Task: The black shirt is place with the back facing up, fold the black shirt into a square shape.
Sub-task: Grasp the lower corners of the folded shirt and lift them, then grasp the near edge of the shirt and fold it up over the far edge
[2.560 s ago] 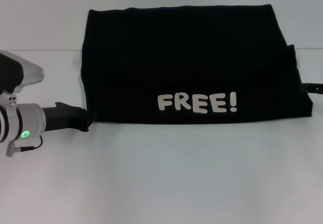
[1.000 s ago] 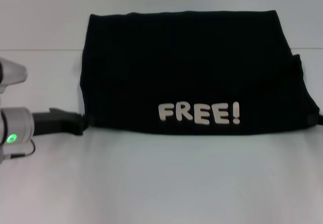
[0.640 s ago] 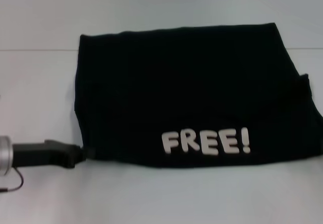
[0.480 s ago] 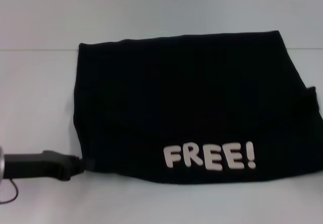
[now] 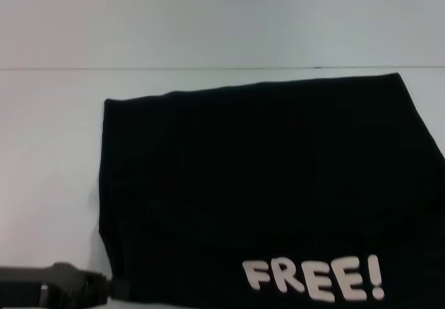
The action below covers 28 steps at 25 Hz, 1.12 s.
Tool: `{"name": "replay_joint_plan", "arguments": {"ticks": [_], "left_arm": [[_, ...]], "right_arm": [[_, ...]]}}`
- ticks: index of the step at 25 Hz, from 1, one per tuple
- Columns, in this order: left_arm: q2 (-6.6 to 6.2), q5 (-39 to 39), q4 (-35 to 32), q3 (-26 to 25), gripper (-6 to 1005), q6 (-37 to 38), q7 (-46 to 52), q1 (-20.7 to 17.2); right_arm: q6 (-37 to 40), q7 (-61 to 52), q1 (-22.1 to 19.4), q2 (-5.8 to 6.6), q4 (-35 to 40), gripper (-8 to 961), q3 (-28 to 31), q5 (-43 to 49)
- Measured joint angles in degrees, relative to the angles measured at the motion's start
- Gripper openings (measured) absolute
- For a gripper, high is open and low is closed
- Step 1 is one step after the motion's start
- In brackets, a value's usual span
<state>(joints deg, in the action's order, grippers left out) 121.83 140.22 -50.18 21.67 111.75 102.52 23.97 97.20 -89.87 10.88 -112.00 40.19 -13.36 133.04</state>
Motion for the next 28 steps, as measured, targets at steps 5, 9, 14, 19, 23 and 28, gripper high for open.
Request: {"name": "replay_joint_plan", "arguments": {"ticks": [5,9,14,19,23,28], "left_arm": [[0.33,0.8,0.26,-0.6,61,3.49,-0.82,-1.35],[0.46,1.24,0.5,-1.06,64,4.57,-1.14,-2.0],[0.32,1.82,0.67,-1.89,67,4.66,-1.46,-1.78],[-0.36,1.67,0.77,-2.6,71,3.71,-1.39,0.15],[-2.09,1.19,2.47,-4.42,74,1.4,-0.89,4.22],[-4.48,1.08,7.26,-4.81,77,-7.27,-0.27,11.53]], "right_arm": [[2.51,0.52,-2.63,-0.18,0.0,35,0.73,0.85],[4.98,0.56,-3.92,-0.65,0.7,34,2.51,1.84],[7.8,0.73,-4.5,-0.65,2.0,34,6.58,3.06],[8.08,0.87,-2.72,-0.24,2.32,34,9.24,2.78],[6.59,1.14,1.36,0.12,2.41,34,11.73,2.62],[0.75,-0.44,8.78,1.05,1.67,34,12.37,2.64]]}}
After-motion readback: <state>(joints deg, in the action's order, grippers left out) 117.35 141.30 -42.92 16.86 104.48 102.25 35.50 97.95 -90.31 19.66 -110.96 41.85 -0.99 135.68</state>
